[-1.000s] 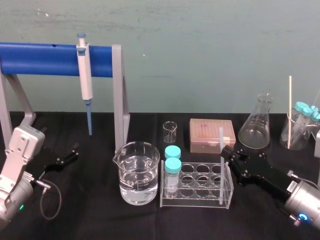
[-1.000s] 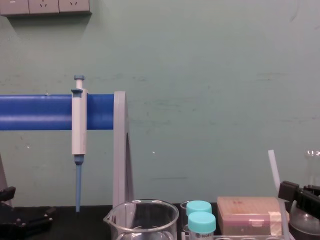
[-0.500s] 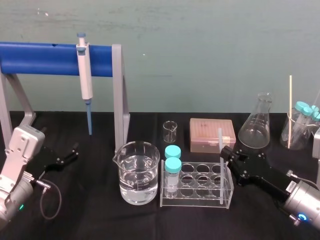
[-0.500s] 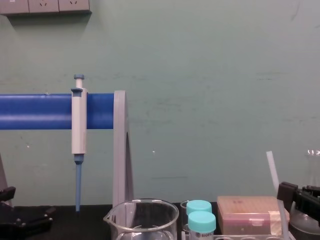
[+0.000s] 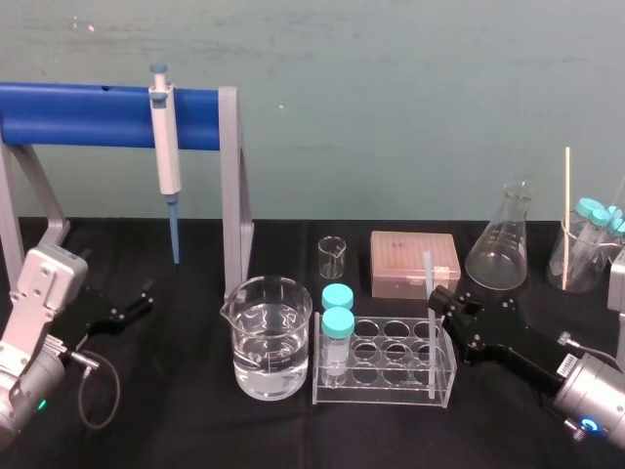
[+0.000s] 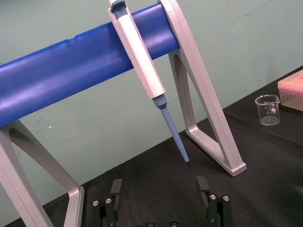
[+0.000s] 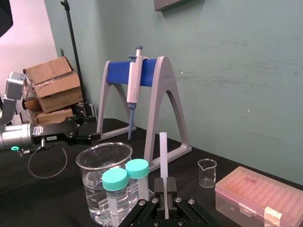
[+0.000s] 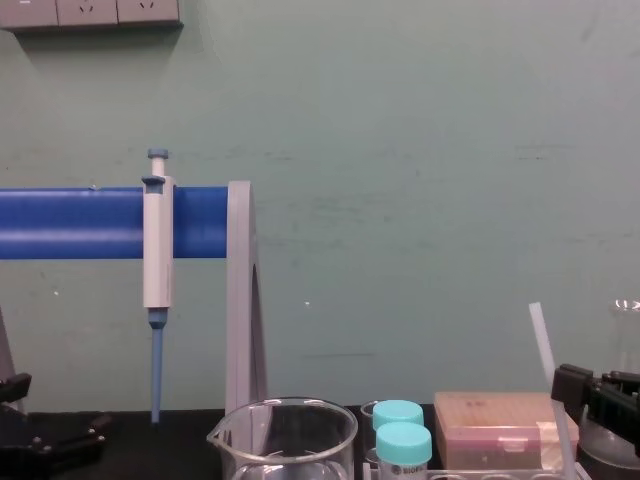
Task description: Pick up the stirring rod with one hand, then place it down.
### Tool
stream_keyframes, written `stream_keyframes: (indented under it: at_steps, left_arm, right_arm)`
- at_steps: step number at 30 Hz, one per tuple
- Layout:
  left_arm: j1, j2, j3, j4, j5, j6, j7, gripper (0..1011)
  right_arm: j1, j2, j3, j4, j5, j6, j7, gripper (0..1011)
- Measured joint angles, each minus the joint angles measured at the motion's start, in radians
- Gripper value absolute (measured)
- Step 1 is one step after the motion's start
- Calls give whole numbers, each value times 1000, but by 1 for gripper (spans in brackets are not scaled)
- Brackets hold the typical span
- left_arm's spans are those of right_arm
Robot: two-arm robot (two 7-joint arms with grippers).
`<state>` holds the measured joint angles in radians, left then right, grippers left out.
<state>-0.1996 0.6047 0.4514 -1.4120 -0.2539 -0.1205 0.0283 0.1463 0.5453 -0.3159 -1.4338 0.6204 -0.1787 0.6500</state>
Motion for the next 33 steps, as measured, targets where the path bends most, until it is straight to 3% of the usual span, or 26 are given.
stream_keyframes:
  at_steps: [22,33]
  left_arm:
    - [0,0,0,0,0,0,0,1000]
    - [0,0,0,0,0,0,0,1000]
  right_arm:
    - [2,1,-2,2,-15,1,-8,40]
    - [2,1,-2,3,-12,2,-6,338]
